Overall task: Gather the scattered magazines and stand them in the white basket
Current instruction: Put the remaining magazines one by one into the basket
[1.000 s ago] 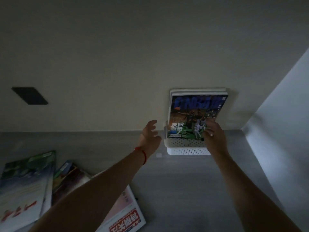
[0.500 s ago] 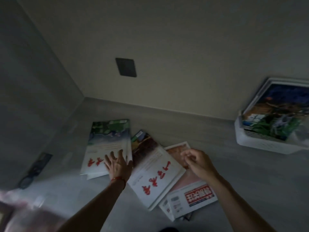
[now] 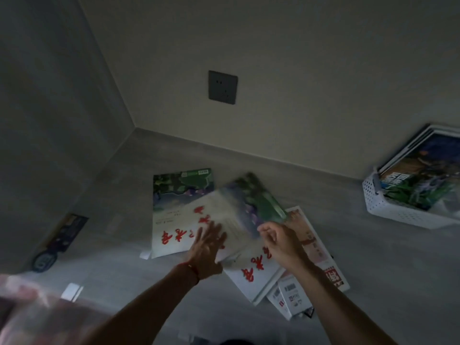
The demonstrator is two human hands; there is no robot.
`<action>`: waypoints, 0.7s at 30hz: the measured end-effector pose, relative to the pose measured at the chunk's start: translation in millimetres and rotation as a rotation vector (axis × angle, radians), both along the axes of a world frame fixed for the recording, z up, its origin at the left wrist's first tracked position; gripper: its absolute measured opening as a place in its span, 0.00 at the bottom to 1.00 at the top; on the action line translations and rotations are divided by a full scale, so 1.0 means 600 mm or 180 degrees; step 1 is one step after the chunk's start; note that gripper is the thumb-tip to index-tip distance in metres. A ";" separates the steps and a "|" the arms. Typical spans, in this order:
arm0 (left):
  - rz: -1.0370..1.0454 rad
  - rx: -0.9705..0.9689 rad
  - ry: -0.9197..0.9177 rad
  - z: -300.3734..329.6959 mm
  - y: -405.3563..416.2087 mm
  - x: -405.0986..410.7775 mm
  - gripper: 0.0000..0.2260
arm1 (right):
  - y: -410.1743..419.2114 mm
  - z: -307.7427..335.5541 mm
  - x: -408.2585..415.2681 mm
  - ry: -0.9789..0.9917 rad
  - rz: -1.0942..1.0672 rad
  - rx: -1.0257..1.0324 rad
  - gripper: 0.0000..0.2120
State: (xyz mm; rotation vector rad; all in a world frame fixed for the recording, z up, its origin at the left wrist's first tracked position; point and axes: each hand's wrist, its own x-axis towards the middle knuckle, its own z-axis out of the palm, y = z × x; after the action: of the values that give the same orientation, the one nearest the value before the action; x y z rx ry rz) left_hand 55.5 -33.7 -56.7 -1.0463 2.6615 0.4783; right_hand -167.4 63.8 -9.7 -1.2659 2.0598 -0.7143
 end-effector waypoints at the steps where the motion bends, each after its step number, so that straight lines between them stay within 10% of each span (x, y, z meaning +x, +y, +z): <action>1: -0.0341 -0.0105 -0.0010 0.000 0.000 -0.002 0.37 | 0.002 0.001 -0.003 0.0158 -0.0058 0.0007 0.11; 6: -0.0369 -0.0452 -0.0072 0.017 0.010 -0.044 0.34 | 0.048 -0.018 -0.030 0.1264 0.0282 0.0743 0.26; 21: 0.3067 0.1450 0.1771 0.051 0.097 -0.105 0.23 | 0.130 -0.047 -0.023 -0.0254 -0.1416 0.0049 0.19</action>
State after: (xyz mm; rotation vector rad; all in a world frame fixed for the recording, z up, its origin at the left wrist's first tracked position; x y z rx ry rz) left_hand -7.4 24.6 -26.0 -2.2051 2.0187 1.6507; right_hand -181.4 141.6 -38.1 -0.7572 2.2976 -0.9240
